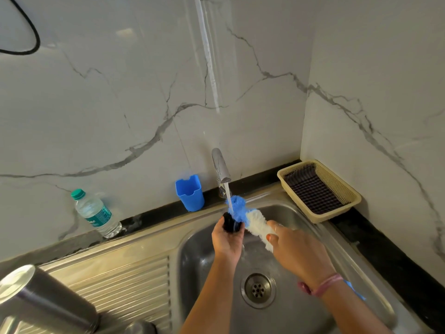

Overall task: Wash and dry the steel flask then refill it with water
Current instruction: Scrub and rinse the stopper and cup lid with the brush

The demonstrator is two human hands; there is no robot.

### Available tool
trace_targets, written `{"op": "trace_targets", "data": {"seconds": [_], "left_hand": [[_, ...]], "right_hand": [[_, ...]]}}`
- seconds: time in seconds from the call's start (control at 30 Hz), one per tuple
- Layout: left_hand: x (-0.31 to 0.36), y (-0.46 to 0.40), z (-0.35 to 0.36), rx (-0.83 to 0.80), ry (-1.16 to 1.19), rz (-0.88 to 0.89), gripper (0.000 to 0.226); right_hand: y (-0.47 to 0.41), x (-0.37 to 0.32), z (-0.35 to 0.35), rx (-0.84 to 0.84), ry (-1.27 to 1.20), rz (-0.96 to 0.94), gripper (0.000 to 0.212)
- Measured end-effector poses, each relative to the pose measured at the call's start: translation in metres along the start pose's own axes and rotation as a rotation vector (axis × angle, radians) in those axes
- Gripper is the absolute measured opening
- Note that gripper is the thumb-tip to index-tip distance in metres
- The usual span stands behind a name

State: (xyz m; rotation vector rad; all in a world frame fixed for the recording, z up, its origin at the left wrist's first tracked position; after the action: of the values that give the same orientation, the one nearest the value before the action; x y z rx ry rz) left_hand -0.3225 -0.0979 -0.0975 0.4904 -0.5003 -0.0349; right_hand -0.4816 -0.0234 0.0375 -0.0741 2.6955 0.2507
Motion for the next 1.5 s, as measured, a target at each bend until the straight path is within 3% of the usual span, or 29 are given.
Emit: {"op": "trace_targets", "data": {"seconds": [0.17, 0.27, 0.43, 0.63, 0.83, 0.97, 1.4, 1.5], "left_hand": [[-0.001, 0.000, 0.007, -0.027, -0.049, 0.005, 0.047], [-0.004, 0.005, 0.012, -0.046, -0.024, -0.009, 0.036], [0.002, 0.002, 0.009, 0.002, -0.041, -0.010, 0.033], [-0.006, 0.012, 0.006, -0.040, -0.050, -0.040, 0.037], [-0.003, 0.006, -0.002, 0.005, -0.065, -0.054, 0.034], [-0.009, 0.014, 0.004, -0.013, -0.054, -0.099, 0.031], [-0.011, 0.008, -0.002, 0.066, -0.050, -0.074, 0.034], [-0.010, 0.011, 0.002, 0.043, -0.046, -0.082, 0.037]], "right_hand": [[0.006, -0.003, 0.003, 0.081, 0.094, -0.034, 0.042], [-0.004, 0.004, 0.002, 0.059, 0.008, 0.019, 0.043], [0.013, 0.002, 0.005, 0.102, -0.004, -0.048, 0.046], [0.000, 0.012, 0.011, 0.056, -0.020, 0.047, 0.044], [0.015, 0.007, 0.014, 0.075, -0.023, -0.046, 0.045], [0.002, 0.019, 0.017, 0.054, -0.037, 0.030, 0.045], [0.000, 0.019, 0.029, 0.033, -0.075, -0.043, 0.044], [-0.008, 0.032, 0.027, 0.006, -0.104, 0.038, 0.044]]}}
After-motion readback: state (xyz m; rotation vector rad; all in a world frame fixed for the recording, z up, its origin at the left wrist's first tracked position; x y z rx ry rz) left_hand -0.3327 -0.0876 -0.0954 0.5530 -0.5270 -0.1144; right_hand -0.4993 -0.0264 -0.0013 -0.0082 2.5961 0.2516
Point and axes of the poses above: each hand's wrist, its own y-axis away from the middle knuckle, its own z-axis out of the palm, x = y × z, the point moved 5 cm from there along -y, towards the middle knuckle, and after that the axes turned 3 degrees about -x, right-handed, at the moved point
